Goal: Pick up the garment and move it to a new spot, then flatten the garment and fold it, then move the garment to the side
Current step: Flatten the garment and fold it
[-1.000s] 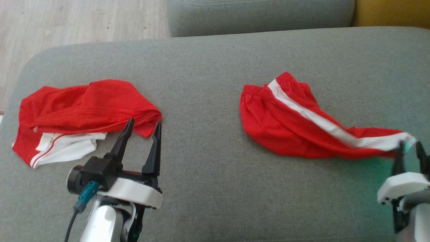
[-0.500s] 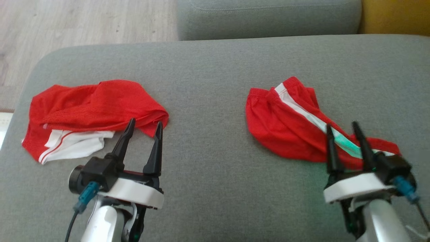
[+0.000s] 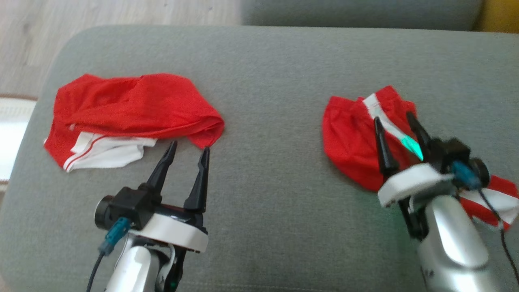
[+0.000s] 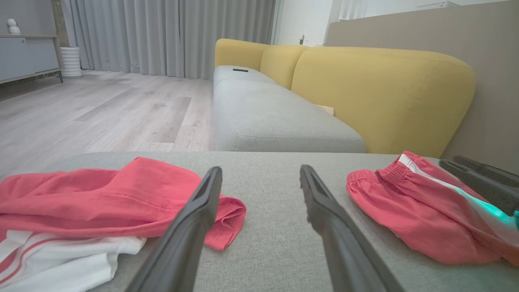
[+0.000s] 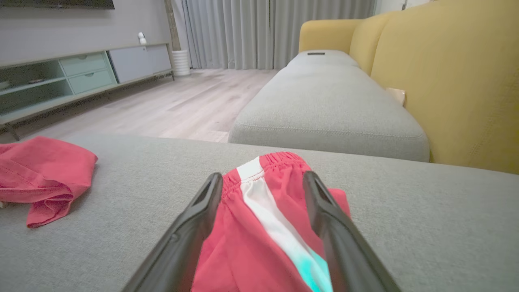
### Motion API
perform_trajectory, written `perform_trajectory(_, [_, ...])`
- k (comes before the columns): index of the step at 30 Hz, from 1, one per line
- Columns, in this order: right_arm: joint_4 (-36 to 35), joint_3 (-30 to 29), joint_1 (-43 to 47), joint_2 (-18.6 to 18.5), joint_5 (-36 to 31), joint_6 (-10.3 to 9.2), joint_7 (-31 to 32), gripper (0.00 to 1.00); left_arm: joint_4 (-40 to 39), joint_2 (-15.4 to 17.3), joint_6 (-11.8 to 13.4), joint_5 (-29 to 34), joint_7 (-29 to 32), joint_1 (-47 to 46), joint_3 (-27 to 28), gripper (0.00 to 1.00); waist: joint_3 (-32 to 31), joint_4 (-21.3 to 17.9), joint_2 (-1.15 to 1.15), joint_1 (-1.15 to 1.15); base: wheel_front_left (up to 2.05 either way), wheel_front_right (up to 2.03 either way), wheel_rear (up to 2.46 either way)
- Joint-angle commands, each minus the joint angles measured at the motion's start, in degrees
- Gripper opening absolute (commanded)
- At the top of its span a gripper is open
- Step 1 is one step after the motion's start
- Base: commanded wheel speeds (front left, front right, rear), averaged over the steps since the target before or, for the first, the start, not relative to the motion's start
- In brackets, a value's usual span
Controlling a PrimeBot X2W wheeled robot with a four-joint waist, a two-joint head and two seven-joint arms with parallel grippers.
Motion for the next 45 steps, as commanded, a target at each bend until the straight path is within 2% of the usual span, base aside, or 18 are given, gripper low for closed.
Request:
perform_trajectory(1, [0.8,0.2,-3.7,-0.2,-1.5,-0.05,1.2,1.0,-1.9,0.1,0.3,-0.5,-0.3,-3.4,1.3,1.0,1.3,1.5,0.0,-0.01,0.0,0.0,0.0])
perform_trajectory(5, [6.4,-2.6,-7.5,-0.2,-3.8,-0.05,2.8,1.0,-1.8,0.1,0.7,-0.8,-0.3,-3.9,1.0,1.0,2.2,2.6,0.0,-0.01,0.0,0.0,0.0])
perform_trajectory(9, [11.3,-3.7,-10.2,-0.2,-2.9,-0.05,3.3,1.0,-2.0,0.1,0.8,-0.9,-0.3,-4.2,1.3,1.0,3.0,2.7,0.0,-0.01,0.0,0.0,0.0])
perform_trajectory(10, [12.3,-3.7,-10.8,-0.2,-2.7,-0.05,2.9,0.48,-2.0,0.1,0.8,-0.8,-0.3,-4.3,1.3,1.0,3.1,2.7,0.0,-0.01,0.0,0.0,0.0])
perform_trajectory(11, [13.1,-3.3,-11.4,-0.2,-2.2,-0.05,2.3,0.0,-1.9,0.1,0.8,-0.8,-0.3,-4.4,1.3,1.0,3.2,2.7,0.0,-0.01,0.0,0.0,0.0])
perform_trajectory(15, [14.9,0.0,-12.8,-0.2,1.3,-0.05,0.1,0.0,-1.7,0.1,0.7,-0.8,-0.3,-4.6,1.2,1.0,3.2,2.3,0.0,-0.01,0.0,0.0,0.0])
perform_trajectory(20, [12.4,10.3,-12.8,-0.2,10.5,-0.05,-3.0,0.0,-1.3,0.1,0.8,-0.5,-0.3,-4.7,1.3,1.0,2.4,1.3,0.0,-0.01,0.0,0.0,0.0])
perform_trajectory(26, [6.5,22.9,-8.7,-0.2,19.4,-0.05,-3.5,0.0,-1.1,0.1,0.7,-0.4,-0.3,-4.2,1.4,1.0,1.1,0.4,0.0,-0.01,0.0,0.0,0.0])
perform_trajectory(31, [6.0,29.2,-6.1,-0.2,21.5,-0.05,-2.0,0.0,-0.8,0.1,0.8,-0.6,-0.3,-4.1,0.9,1.0,0.5,0.5,0.0,-0.01,0.0,0.0,0.0])
perform_trajectory(38, [8.6,34.3,-5.0,-0.2,23.2,-0.05,-1.0,0.0,-0.5,0.1,0.9,-0.7,-0.3,-3.6,0.7,1.0,0.2,1.1,0.0,-0.01,0.0,0.0,0.0])
perform_trajectory(39, [9.4,34.6,-5.1,-0.2,23.0,-0.05,-0.9,0.08,-0.5,0.1,0.9,-0.8,-0.3,-3.6,0.7,1.0,0.2,1.2,0.0,-0.01,0.0,0.0,0.0])
perform_trajectory(40, [10.1,34.7,-5.2,-0.2,22.7,-0.05,-1.0,0.95,-0.5,0.1,1.0,-0.8,-0.3,-3.5,0.7,1.0,0.1,1.2,0.0,-0.01,0.0,0.0,0.0])
perform_trajectory(41, [10.7,34.6,-5.3,-0.2,22.6,-0.05,-1.1,1.0,-0.5,0.1,1.0,-0.8,-0.3,-3.5,0.7,1.0,0.0,1.2,0.0,-0.01,0.0,0.0,0.0])
perform_trajectory(45, [11.9,32.7,-5.8,-0.2,22.4,-0.05,-2.2,1.0,-0.4,0.1,1.2,-0.7,-0.3,-3.0,1.1,1.0,-0.4,0.4,0.0,-0.01,0.0,0.0,0.0])
